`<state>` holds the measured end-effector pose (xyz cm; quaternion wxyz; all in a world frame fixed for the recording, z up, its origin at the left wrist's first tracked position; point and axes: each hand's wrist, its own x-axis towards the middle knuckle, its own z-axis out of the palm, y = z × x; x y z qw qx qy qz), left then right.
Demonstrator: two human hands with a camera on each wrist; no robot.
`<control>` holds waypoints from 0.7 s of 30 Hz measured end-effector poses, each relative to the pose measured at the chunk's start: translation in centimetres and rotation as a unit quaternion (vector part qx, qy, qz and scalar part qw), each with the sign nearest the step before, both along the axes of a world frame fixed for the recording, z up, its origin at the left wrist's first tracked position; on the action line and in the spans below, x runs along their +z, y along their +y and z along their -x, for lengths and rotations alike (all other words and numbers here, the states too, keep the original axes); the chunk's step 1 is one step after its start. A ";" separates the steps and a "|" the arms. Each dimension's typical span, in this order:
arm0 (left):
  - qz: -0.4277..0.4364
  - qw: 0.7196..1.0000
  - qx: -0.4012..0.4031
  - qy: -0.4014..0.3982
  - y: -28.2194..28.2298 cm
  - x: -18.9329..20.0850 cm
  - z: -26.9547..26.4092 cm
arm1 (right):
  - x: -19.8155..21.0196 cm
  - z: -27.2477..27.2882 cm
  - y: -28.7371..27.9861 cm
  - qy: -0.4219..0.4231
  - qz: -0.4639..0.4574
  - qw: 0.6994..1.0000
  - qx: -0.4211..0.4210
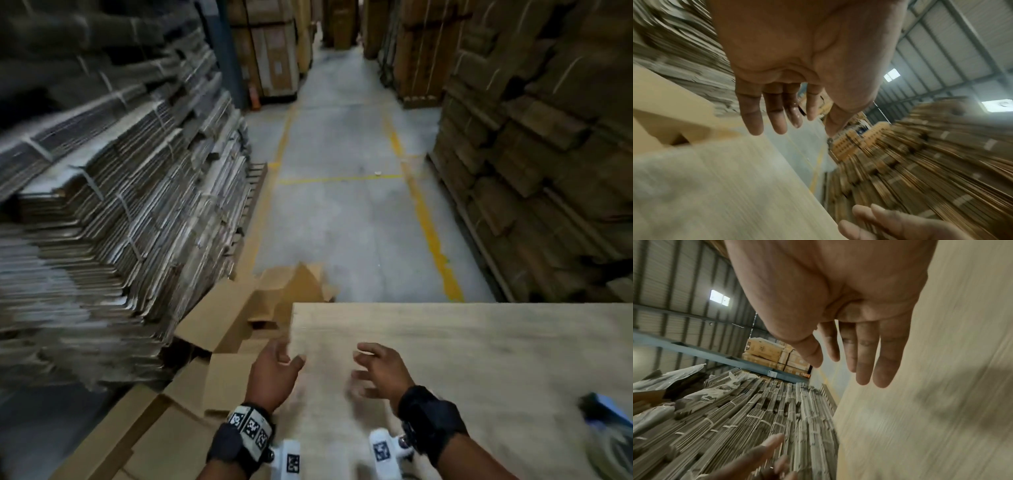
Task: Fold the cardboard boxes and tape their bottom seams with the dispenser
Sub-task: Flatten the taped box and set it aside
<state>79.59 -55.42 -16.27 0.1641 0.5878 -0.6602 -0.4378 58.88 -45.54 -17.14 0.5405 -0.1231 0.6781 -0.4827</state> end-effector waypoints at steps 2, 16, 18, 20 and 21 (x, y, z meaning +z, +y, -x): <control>0.000 0.999 -0.032 0.018 3.6 0.9 4.3 | 1.5 4.5 5.3 0.058 -0.010 0.998 0.014; 0.068 0.904 -0.372 0.201 19.0 4.7 40.1 | 9.0 31.0 32.8 0.391 -0.095 0.906 -0.132; 0.076 0.896 -0.385 0.209 20.9 5.6 44.1 | 9.3 34.5 34.8 0.389 -0.095 0.907 -0.130; 0.108 0.888 -0.403 0.196 23.3 6.2 49.9 | 9.2 40.0 37.2 0.405 -0.098 0.901 -0.123; 0.124 0.879 -0.421 0.184 24.4 6.7 52.8 | 9.0 43.1 38.2 0.417 -0.101 0.896 -0.116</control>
